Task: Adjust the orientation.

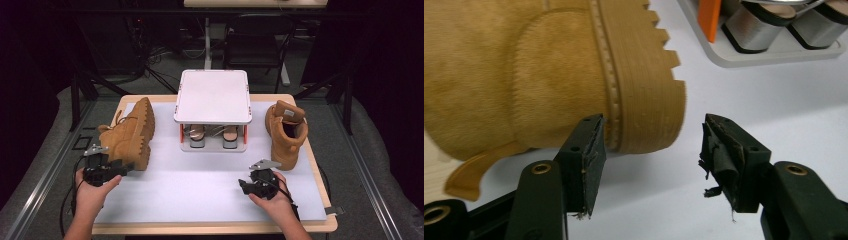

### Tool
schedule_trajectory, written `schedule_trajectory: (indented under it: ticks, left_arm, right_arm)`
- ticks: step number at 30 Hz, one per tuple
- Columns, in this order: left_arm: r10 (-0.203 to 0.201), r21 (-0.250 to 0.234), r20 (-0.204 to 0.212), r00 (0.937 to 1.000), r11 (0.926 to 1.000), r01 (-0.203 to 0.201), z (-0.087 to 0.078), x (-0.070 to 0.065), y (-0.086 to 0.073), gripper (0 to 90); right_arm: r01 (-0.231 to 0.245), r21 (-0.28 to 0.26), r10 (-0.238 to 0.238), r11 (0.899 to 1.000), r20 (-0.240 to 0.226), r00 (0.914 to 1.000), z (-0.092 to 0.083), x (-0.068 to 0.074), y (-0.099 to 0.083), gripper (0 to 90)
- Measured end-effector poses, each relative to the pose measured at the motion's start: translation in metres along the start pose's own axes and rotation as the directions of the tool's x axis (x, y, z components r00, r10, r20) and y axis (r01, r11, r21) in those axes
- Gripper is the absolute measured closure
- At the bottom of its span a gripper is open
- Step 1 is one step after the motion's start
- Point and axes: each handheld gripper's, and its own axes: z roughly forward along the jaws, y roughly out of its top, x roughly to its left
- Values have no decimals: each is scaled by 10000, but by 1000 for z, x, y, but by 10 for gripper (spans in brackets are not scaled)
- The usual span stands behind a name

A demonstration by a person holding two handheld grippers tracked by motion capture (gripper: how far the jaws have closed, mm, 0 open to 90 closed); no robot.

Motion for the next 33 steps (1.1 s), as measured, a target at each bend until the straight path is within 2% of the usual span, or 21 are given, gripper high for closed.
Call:
schedule_trajectory:
  ticks: [7,10,17,21,26,29,33]
  left_arm:
    - [-332,120,-70,9994,9994,333,-2,11,0,409]
    - [-339,394,-75,9994,9986,342,-1,12,1,394]
    - [-567,521,-331,9978,9969,584,-2,16,7,383]
    - [-790,587,-438,9959,9949,815,-3,22,15,347]
    - [-988,977,-637,9931,9897,1048,2,30,27,254]
    - [-1250,952,-688,9898,9868,1313,3,35,35,211]
    - [-1348,1189,-758,9880,9825,1432,8,40,45,186]
  right_arm:
    - [-184,22,184,9998,84,9998,0,-2,0,437]
    - [-322,3,322,9995,152,9994,0,-2,1,438]
    - [-478,97,478,9988,98,9988,0,-5,0,438]
    - [-590,43,590,9982,95,9982,0,-6,0,438]
    - [-608,200,606,9979,97,9981,3,-6,-1,438]
    - [-609,219,607,9979,79,9981,3,-6,-1,438]
    - [-590,265,588,9979,84,9982,4,-6,-1,437]
